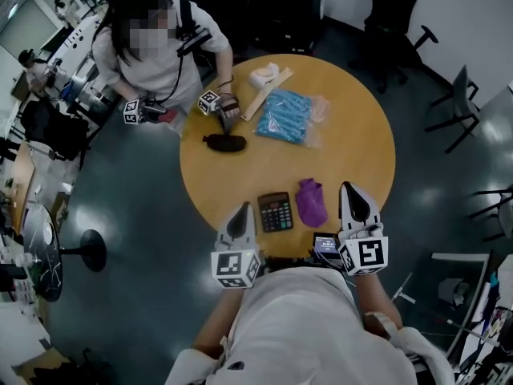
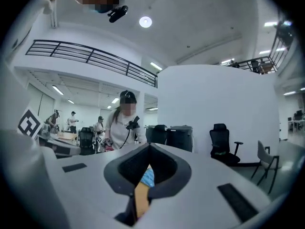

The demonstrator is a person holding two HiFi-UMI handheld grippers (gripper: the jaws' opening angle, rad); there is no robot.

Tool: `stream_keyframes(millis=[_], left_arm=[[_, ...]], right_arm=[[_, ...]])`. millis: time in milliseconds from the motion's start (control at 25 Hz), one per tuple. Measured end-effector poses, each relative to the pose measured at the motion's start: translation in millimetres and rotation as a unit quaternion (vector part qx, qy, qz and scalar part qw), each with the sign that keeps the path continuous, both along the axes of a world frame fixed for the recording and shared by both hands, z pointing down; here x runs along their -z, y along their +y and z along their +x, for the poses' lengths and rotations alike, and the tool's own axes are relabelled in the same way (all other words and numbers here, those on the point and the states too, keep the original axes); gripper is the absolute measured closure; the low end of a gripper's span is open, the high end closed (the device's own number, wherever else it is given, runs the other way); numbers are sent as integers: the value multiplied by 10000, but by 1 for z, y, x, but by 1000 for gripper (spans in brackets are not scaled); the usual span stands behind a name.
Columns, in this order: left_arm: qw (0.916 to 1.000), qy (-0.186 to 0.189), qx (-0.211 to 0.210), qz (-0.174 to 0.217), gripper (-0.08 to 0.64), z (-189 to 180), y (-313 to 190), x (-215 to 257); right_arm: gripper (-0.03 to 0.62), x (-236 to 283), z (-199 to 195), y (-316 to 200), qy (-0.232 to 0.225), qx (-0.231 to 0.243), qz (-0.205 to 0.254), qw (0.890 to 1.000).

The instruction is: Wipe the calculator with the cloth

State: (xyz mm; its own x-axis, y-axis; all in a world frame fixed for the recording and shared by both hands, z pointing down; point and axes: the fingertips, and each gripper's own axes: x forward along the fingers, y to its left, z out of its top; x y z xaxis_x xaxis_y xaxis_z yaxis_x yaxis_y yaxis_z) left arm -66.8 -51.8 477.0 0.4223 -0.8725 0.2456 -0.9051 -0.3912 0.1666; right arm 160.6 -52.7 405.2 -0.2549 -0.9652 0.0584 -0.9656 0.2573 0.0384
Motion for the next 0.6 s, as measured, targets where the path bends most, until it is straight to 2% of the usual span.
stream_keyframes(millis=[120, 240, 600], left_arm=[[9999, 119, 66, -71, 554, 6, 8, -6], [9999, 124, 3, -120, 554, 14, 17, -12], [9997, 208, 64, -101, 553, 19, 21, -11]], right_arm=[[575, -32, -8, 13, -111, 28, -355, 9993], [575, -48, -14, 21, -100, 132, -510, 9986], [577, -46, -6, 23, 2, 225, -465, 9987]])
